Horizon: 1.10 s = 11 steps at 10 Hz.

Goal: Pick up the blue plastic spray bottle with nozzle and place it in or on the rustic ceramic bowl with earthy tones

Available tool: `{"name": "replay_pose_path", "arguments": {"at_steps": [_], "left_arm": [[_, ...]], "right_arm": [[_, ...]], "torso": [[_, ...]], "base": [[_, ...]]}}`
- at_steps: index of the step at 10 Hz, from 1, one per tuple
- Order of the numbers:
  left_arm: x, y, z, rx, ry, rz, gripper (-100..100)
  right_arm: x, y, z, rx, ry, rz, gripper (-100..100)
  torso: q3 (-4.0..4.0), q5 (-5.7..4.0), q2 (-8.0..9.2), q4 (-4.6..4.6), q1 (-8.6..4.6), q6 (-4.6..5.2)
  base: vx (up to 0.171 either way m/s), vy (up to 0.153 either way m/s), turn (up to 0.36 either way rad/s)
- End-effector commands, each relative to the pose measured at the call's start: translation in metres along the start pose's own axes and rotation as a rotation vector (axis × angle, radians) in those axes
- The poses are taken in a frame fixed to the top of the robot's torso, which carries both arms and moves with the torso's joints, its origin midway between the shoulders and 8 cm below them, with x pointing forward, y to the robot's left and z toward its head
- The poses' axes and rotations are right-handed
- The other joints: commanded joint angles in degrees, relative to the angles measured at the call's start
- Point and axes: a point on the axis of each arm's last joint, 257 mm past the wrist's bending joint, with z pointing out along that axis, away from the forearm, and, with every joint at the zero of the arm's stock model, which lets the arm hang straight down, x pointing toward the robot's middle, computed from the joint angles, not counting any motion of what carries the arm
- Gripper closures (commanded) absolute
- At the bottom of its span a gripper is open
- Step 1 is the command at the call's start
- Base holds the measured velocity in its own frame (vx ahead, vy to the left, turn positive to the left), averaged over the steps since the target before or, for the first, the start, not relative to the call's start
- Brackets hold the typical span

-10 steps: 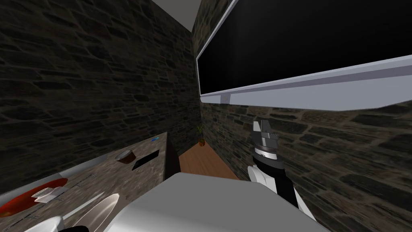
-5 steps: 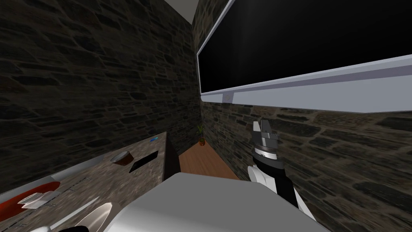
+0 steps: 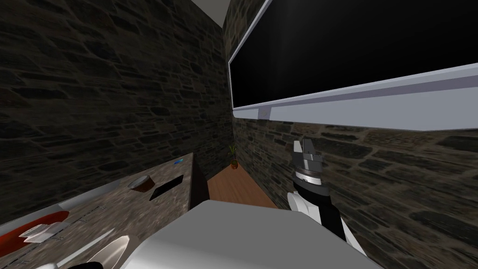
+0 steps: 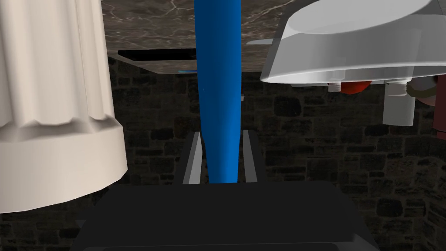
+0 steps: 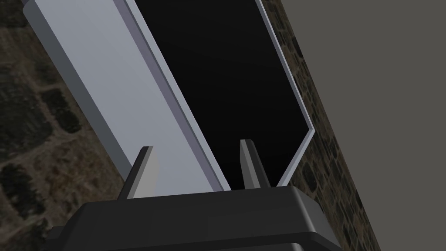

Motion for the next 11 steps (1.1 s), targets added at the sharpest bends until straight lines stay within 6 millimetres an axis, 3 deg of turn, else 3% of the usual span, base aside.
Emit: {"name": "replay_pose_path", "arguments": {"at_steps": [1, 2, 7, 11], "left_arm": [[0.000, 0.000, 0.000, 0.000, 0.000, 0.000, 0], [0.000, 0.001, -0.001, 0.005, 0.019, 0.006, 100], [0.001, 0.011, -0.014, -0.015, 0.066, -0.003, 100], [-0.004, 0.024, -0.032, -0.056, 0.105, -0.010, 100]], "right_arm": [[0.000, 0.000, 0.000, 0.000, 0.000, 0.000, 0], [0.000, 0.000, 0.000, 0.000, 0.000, 0.000, 0], [0.000, 0.000, 0.000, 0.000, 0.000, 0.001, 0], [0.000, 0.000, 0.000, 0.000, 0.000, 0.000, 0]], "torso": [[0.00, 0.00, 0.00, 0.00, 0.00, 0.00], [0.00, 0.00, 0.00, 0.00, 0.00, 0.00], [0.62, -0.07, 1.08, 0.23, -0.31, 0.06], [0.65, -0.06, 1.14, 0.22, -0.17, 0.10]], "base": [[0.000, 0.000, 0.000], [-0.123, -0.049, -0.237], [-0.234, -0.072, -0.248], [-0.279, -0.069, -0.279]]}}
